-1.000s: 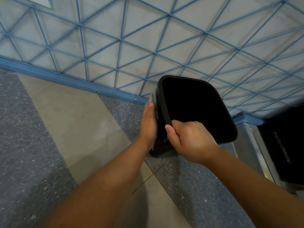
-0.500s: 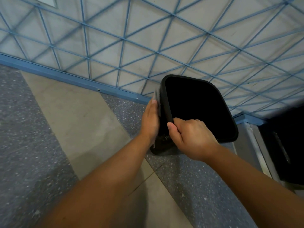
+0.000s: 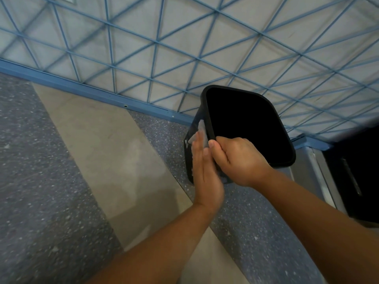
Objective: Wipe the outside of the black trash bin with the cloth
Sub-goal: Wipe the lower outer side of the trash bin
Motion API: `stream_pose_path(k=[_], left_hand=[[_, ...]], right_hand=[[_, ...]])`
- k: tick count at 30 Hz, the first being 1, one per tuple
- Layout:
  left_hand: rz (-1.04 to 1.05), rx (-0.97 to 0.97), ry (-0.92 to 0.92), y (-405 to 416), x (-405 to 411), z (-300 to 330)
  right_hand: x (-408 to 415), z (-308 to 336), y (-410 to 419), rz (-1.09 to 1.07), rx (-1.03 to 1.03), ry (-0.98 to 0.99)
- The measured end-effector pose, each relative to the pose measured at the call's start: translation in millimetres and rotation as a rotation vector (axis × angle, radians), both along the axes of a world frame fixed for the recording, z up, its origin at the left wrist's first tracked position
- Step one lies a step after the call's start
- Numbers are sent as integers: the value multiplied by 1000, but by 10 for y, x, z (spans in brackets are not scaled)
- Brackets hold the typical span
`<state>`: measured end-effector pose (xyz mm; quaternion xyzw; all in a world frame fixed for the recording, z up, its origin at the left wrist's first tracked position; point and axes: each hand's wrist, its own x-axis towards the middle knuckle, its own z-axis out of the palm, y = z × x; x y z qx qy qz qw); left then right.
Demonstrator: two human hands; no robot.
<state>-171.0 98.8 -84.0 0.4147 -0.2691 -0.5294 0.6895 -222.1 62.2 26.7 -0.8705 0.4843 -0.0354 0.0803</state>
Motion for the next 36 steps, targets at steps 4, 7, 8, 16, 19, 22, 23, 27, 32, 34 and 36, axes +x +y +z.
stream_pose_path(k=[4, 7, 8, 16, 19, 22, 23, 27, 32, 34, 36], left_hand=[[13, 25, -97, -15, 42, -231], [115, 82, -497, 35, -47, -180], [160, 39, -562, 83, -100, -143], [8, 141, -228, -46, 54, 161], [79, 39, -148, 39, -24, 39], [55, 169, -218, -91, 72, -84], [11, 186, -311, -76, 77, 2], [29, 106, -145, -58, -71, -213], [-61, 209, -183, -198, 32, -82], [10, 139, -166, -35, -22, 91], [97, 142, -141, -76, -48, -170]], right_hand=[[26, 13, 5, -17, 16, 15], [59, 17, 10, -22, 28, -4], [61, 23, 9, -23, 41, -13], [62, 4, -22, -53, 47, -35], [46, 26, -4, -70, 57, -36], [52, 23, -9, -70, 55, -43], [58, 23, -15, -65, 56, -50], [40, 47, -6, -81, 59, -36], [55, 49, -9, -88, 67, -39], [47, 59, -10, -82, 78, -39], [30, 60, -1, -89, 67, -26]])
